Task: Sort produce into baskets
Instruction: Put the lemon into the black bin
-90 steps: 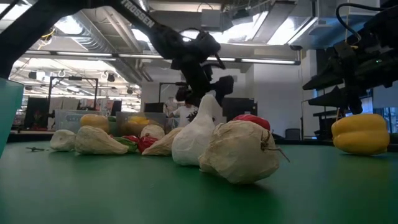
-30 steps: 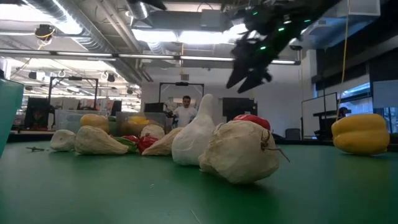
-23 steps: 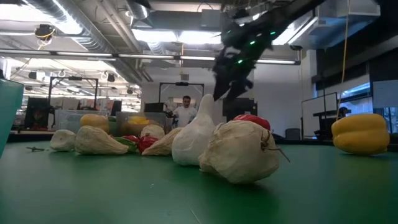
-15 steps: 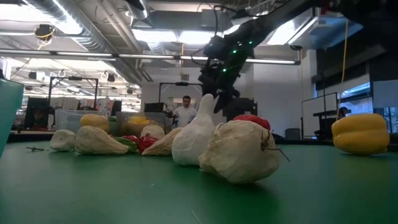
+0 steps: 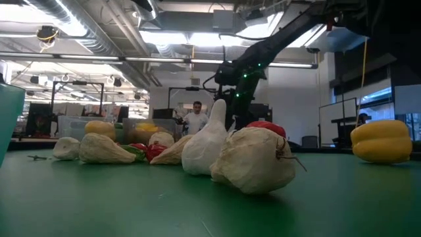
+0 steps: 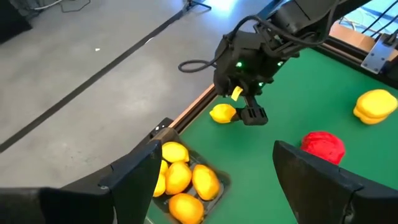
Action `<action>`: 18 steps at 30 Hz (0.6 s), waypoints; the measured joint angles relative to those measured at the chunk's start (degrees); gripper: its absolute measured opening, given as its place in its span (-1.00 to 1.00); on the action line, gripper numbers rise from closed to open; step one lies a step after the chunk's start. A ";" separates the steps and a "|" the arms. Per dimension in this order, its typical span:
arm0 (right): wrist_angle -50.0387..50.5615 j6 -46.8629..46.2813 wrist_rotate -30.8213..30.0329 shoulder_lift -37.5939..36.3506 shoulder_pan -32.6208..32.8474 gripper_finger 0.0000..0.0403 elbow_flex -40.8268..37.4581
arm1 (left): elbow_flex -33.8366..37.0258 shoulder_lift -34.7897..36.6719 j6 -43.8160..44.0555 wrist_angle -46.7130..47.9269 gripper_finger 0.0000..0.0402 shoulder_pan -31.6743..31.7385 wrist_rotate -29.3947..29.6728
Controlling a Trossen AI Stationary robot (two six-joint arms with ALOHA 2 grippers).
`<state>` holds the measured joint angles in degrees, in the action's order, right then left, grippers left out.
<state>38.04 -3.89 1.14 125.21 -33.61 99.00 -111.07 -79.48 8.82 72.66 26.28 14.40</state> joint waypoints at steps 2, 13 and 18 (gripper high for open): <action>0.15 0.88 0.48 0.75 -0.25 0.75 0.00 | 0.00 0.00 -0.24 0.00 0.51 0.00 0.13; -1.42 1.29 1.67 2.04 -0.65 0.30 -0.04 | 0.00 0.00 -1.01 0.00 0.51 0.00 0.27; -0.69 1.26 1.95 2.14 -0.96 -0.14 -0.04 | 0.00 0.00 -1.55 0.00 0.51 0.00 0.27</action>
<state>37.34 -2.63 3.09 127.35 -34.57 98.96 -111.07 -79.48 7.27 72.66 26.28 14.68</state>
